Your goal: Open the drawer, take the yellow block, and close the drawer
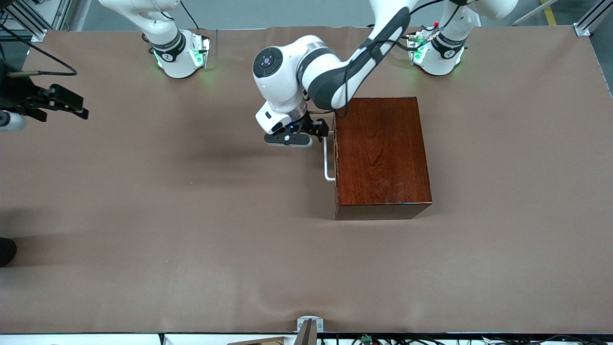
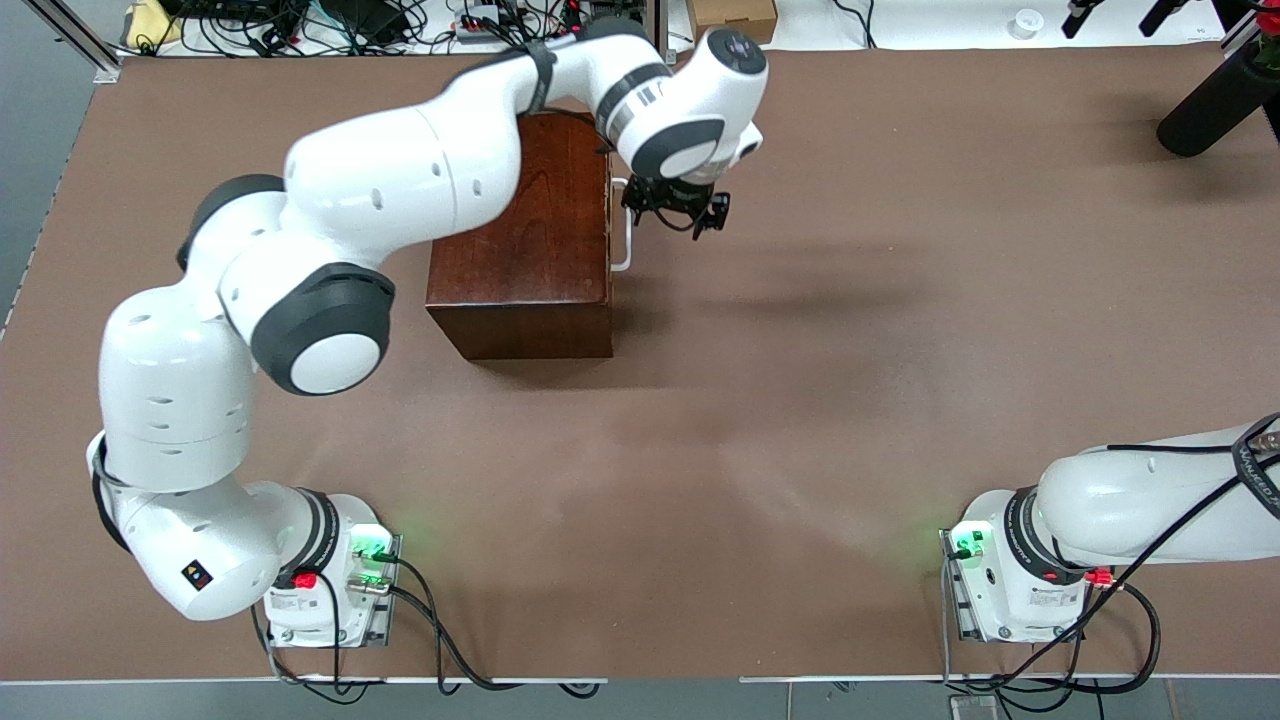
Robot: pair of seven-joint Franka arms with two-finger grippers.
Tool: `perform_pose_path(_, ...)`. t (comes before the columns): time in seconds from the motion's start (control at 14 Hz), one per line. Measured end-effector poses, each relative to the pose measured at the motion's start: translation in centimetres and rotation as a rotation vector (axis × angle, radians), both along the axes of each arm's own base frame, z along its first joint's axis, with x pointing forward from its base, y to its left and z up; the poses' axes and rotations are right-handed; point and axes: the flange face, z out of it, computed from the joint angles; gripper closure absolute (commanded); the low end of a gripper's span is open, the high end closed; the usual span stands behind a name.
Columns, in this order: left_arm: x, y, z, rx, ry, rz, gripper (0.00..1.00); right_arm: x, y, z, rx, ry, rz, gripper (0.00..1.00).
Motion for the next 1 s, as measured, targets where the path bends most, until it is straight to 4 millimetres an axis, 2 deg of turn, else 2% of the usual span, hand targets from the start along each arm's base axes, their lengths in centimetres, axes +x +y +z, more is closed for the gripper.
perform_pose_path(0.14,0.5,0.3,-1.6,0.034,-0.015,-0.011,0.00,0.1,1.8,-0.2,0.000,0.004,0.034,0.00)
perform_pose_path(0.29,0.8,0.5,-2.4,0.060,-0.031,-0.022,0.00,0.0,2.7,-0.3,0.000,0.004,0.050,0.00)
perform_pose_path(0.79,1.3,0.9,-5.6,0.128,-0.051,-0.051,0.00,0.0,2.8,-0.3,0.000,0.005,0.053,0.00)
perform_pose_path(1.0,1.3,1.0,-5.9,0.133,-0.051,-0.050,0.00,0.1,2.5,-0.4,-0.002,0.005,0.047,0.00)
